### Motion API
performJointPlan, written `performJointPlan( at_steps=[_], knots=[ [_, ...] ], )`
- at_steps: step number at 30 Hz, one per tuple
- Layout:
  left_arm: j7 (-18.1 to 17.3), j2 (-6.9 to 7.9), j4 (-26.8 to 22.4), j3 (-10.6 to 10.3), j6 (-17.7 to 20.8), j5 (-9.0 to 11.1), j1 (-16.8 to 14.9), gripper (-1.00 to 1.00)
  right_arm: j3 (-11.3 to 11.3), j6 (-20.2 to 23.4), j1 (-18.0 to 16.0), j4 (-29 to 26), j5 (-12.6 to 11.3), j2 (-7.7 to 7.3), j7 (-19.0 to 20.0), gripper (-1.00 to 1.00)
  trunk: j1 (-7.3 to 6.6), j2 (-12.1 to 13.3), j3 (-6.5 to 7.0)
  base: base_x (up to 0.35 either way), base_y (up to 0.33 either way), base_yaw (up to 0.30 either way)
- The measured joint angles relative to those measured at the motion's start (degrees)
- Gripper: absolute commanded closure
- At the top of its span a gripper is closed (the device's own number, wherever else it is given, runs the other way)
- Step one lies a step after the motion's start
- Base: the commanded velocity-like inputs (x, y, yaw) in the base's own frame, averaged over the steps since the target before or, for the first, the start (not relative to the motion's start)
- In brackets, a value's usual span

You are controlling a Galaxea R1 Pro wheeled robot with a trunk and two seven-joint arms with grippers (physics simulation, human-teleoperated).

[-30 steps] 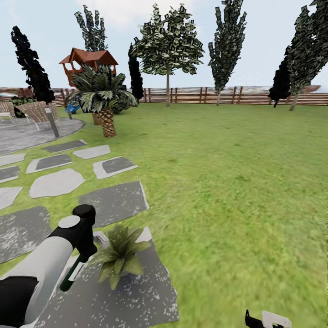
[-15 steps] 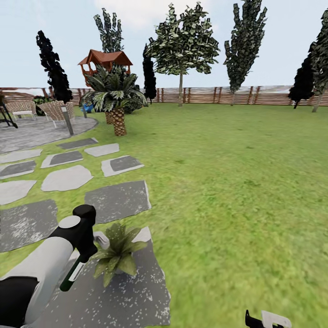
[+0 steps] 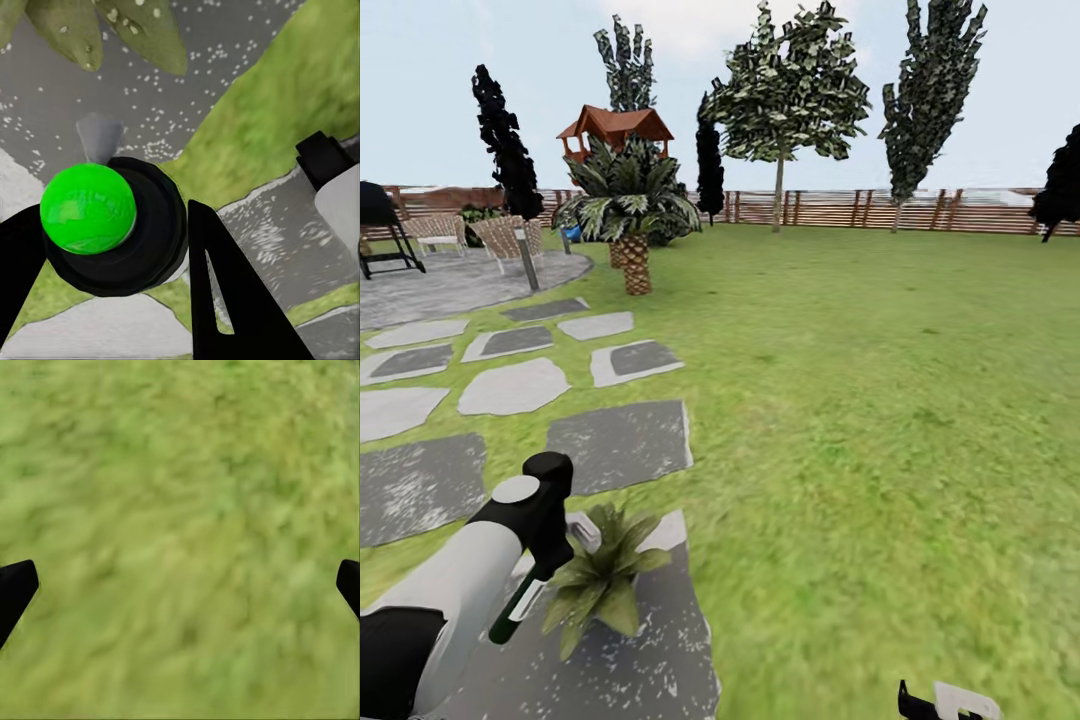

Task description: Pick up the pesticide atomizer in the garden and spray insectifuge to fully cover both potted plants in the garden.

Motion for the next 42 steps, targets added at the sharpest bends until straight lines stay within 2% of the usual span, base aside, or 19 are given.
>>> performJointPlan(
  at_steps=[4, 12, 16, 29, 38, 42],
  knots=[
    [0.00, -0.02, 0.07, -1.79, 0.03, 0.05, 0.35, 1.00, -0.01, 0.00, 0.00, 0.00, -0.02, 0.00, 0.00, -1.00, 0.00, 0.00, 0.00, 0.207, -0.123, 0.277],
    [0.00, -1.31, 0.09, -2.03, 0.13, 0.06, 0.62, 1.00, -0.03, 0.01, 0.01, -0.01, -0.05, 0.00, 0.01, -1.00, 0.02, 0.00, 0.00, 0.033, -0.014, 0.271],
    [-0.01, -1.93, 0.09, -2.08, 0.15, 0.02, 0.60, 1.00, -0.02, 0.01, 0.01, -0.01, -0.02, 0.00, 0.01, -1.00, 0.02, 0.00, 0.00, 0.026, -0.027, 0.059],
    [0.01, -1.94, 0.08, -2.25, 0.47, -0.02, 0.53, 1.00, -0.01, -0.01, 0.01, -0.01, 0.04, -0.10, 0.00, -1.00, 0.03, 0.00, 0.00, -0.028, -0.250, 0.003],
    [0.00, -1.94, 0.02, -2.24, 0.48, -0.02, 0.52, 1.00, 0.00, -0.01, 0.00, 0.00, 0.04, -0.09, 0.00, -1.00, 0.04, 0.00, 0.00, -0.159, -0.245, 0.185],
    [0.00, -1.95, 0.01, -2.14, 0.55, -0.01, 0.26, 1.00, -0.01, -0.01, 0.01, -0.01, 0.04, -0.09, 0.00, -1.00, 0.01, 0.00, 0.00, 0.061, -0.243, 0.017]
  ],
)
